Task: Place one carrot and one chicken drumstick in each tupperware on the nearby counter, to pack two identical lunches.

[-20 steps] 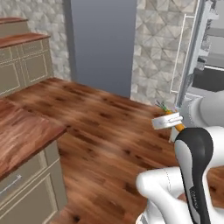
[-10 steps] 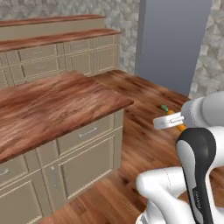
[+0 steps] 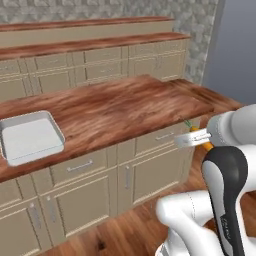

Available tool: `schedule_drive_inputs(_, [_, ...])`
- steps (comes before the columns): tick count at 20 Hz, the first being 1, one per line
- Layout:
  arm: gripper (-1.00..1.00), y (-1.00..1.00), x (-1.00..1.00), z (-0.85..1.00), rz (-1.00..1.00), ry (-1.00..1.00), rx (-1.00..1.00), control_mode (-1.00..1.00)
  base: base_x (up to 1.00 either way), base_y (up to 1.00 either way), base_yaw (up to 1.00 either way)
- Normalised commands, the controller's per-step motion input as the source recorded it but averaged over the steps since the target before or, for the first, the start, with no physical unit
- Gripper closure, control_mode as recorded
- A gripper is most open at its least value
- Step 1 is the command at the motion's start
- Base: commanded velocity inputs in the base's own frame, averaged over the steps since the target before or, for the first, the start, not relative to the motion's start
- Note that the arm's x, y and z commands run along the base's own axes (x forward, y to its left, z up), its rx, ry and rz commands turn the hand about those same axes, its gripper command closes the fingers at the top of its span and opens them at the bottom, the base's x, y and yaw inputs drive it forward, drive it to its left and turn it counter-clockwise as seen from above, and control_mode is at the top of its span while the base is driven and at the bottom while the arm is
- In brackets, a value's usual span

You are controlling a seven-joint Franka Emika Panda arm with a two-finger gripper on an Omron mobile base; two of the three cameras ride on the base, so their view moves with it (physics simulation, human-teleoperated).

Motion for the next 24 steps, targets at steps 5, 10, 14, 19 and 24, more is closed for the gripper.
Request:
schedule_drive_inputs(5, [1.0, 0.0, 0.0, 0.0, 0.0, 0.0, 0.0, 1.0, 0.08, 1.0, 0.23])
schedule_drive_inputs(10, [1.0, 0.0, 0.0, 0.0, 0.0, 0.0, 0.0, 1.0, 0.22, 1.0, 0.18])
schedule_drive_inputs(14, [1.0, 0.0, 0.0, 0.0, 0.0, 0.0, 0.0, 1.0, 0.33, 0.7, 0.13])
schedule_drive_inputs(19, [1.0, 0.0, 0.0, 0.0, 0.0, 0.0, 0.0, 1.0, 0.41, -0.12, 0.03])
schedule_drive_inputs(24, [1.0, 0.0, 0.0, 0.0, 0.0, 0.0, 0.0, 1.0, 0.43, -0.39, 0.02])
